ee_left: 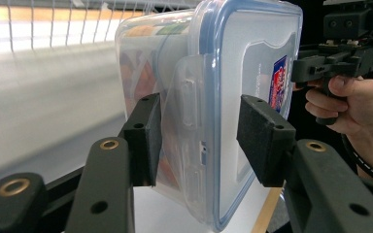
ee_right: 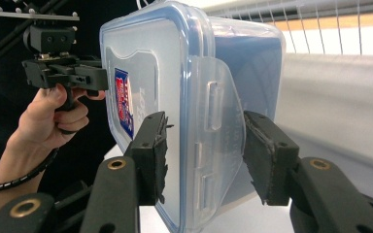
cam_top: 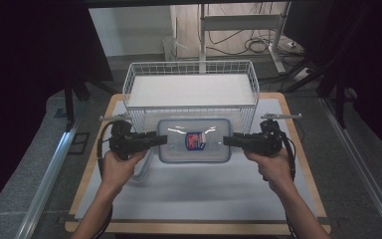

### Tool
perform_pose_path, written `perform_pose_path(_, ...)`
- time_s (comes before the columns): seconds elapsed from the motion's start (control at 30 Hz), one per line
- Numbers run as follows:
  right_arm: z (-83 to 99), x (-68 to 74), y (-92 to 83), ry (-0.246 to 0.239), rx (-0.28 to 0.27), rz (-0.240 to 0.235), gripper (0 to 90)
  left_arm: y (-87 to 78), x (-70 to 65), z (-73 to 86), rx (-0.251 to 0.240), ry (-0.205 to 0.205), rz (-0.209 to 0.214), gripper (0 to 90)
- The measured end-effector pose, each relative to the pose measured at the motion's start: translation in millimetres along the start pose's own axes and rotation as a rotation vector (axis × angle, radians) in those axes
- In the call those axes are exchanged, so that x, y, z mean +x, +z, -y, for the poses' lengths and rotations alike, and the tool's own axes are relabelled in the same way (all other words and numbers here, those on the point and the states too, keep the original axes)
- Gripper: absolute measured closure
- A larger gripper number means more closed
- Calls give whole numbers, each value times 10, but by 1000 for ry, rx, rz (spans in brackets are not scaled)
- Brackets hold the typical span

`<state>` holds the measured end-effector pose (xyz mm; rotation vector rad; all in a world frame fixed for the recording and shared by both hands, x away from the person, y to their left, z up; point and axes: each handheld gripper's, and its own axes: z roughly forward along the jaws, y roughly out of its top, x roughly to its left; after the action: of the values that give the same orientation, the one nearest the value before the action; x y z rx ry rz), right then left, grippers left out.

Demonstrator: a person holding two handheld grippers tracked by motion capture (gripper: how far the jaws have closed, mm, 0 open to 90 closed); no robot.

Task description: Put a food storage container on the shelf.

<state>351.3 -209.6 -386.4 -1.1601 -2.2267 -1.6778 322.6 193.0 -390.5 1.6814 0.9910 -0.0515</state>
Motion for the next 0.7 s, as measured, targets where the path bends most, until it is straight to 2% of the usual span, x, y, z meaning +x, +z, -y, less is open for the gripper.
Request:
perform_pose_path(0.33, -376, 59, -22, -29, -45, 16, 531, -31, 21, -312, -18, 18, 8, 522)
perform_pose_path(0.37, -410, 58, -22, -29, -48, 16, 531, -37, 26, -393, -21, 23, 6, 522)
perform_pose_path(0.47, -508, 46, -12, -21, -60, 12, 531, -47, 28, -474, -23, 28, 2, 522)
perform_pose_path(0.6, -636, 19, 14, -7, -71, 3, 531, -71, 50, -667, -34, 26, -9, 522)
perform_pose_path(0.7, -701, 5, 29, -4, -77, 1, 531, -75, 69, -739, -48, 25, -12, 522)
